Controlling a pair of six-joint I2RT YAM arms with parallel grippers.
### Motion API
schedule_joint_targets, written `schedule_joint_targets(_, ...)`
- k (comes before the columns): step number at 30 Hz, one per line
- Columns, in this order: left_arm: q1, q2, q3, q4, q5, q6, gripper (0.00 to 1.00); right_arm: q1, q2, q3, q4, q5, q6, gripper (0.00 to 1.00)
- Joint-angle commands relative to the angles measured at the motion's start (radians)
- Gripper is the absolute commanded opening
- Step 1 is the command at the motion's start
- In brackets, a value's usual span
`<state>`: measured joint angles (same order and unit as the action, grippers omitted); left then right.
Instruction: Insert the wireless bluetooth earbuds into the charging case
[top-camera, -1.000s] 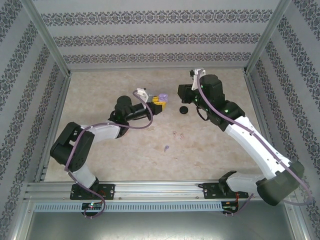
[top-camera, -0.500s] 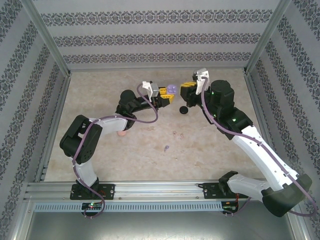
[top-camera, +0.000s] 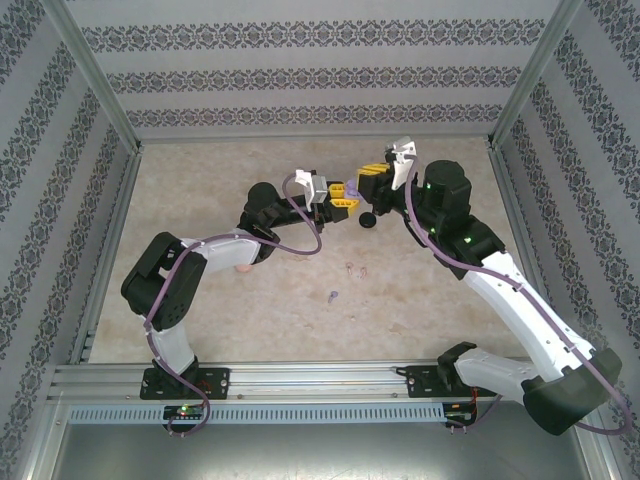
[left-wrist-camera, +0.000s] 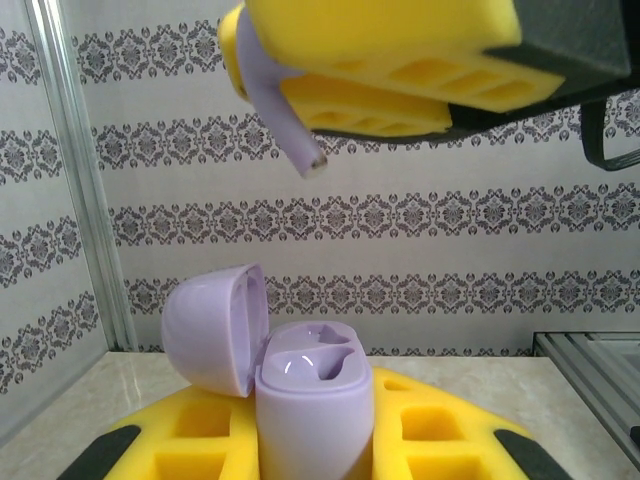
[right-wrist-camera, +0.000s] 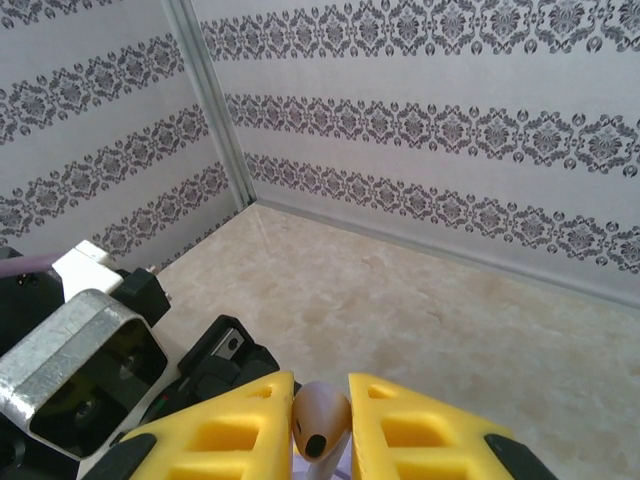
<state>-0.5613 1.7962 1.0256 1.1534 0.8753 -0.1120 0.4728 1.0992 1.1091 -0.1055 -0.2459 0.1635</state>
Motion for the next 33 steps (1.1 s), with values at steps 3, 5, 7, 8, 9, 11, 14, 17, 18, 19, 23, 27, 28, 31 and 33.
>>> schedule_joint_targets(3, -0.008, -0.044, 0.037, 0.032, 0.01, 0.015, 0.0, -0.007, -0.035, -0.035, 0.046, -0.045, 0.037, 0.18)
schedule_joint_targets(5, -0.008, -0.044, 0.038, 0.032, 0.007, 0.012, 0.0, -0.006, -0.038, -0.045, 0.049, -0.051, 0.046, 0.18)
schedule_joint_targets(7, -0.008, -0.046, 0.039, 0.031, 0.002, 0.011, 0.0, -0.007, -0.041, -0.056, 0.055, -0.053, 0.053, 0.18)
schedule_joint_targets(8, -0.008, -0.046, 0.039, 0.031, 0.001, 0.01, 0.0, -0.007, -0.041, -0.06, 0.058, -0.053, 0.055, 0.18)
schedule_joint_targets(9, -0.008, -0.046, 0.041, 0.03, 0.002, 0.011, 0.0, -0.007, -0.041, -0.062, 0.058, -0.052, 0.056, 0.18)
schedule_joint_targets(11, -0.008, -0.047, 0.042, 0.028, 0.0, 0.008, 0.0, -0.007, -0.038, -0.068, 0.062, -0.052, 0.059, 0.18)
schedule_joint_targets(14, -0.008, -0.049, 0.044, 0.028, -0.003, 0.005, 0.0, -0.007, -0.035, -0.068, 0.064, -0.054, 0.064, 0.18)
schedule_joint_targets(17, -0.009, -0.049, 0.049, 0.029, -0.005, 0.0, 0.0, -0.007, -0.03, -0.068, 0.064, -0.055, 0.068, 0.18)
schedule_joint_targets(18, -0.008, -0.049, 0.05, 0.029, -0.004, -0.002, 0.0, -0.007, -0.03, -0.069, 0.068, -0.055, 0.068, 0.18)
schedule_joint_targets(19, -0.008, -0.049, 0.052, 0.029, -0.004, -0.003, 0.0, -0.007, -0.027, -0.07, 0.07, -0.055, 0.07, 0.18)
schedule_joint_targets(23, -0.009, -0.051, 0.056, 0.028, -0.004, -0.007, 0.0, -0.007, -0.02, -0.067, 0.074, -0.056, 0.076, 0.18)
schedule_joint_targets(27, -0.011, -0.055, 0.058, 0.022, -0.001, -0.009, 0.0, -0.007, -0.008, -0.068, 0.083, -0.052, 0.082, 0.18)
schedule_joint_targets(28, -0.011, -0.055, 0.058, 0.022, 0.001, -0.009, 0.0, -0.007, -0.006, -0.068, 0.084, -0.052, 0.082, 0.18)
schedule_joint_targets(31, -0.012, -0.058, 0.058, 0.016, 0.002, -0.011, 0.0, -0.007, 0.003, -0.067, 0.089, -0.051, 0.085, 0.18)
schedule_joint_targets(33, -0.014, -0.06, 0.057, 0.015, 0.002, -0.01, 0.0, -0.007, 0.008, -0.066, 0.093, -0.051, 0.087, 0.18)
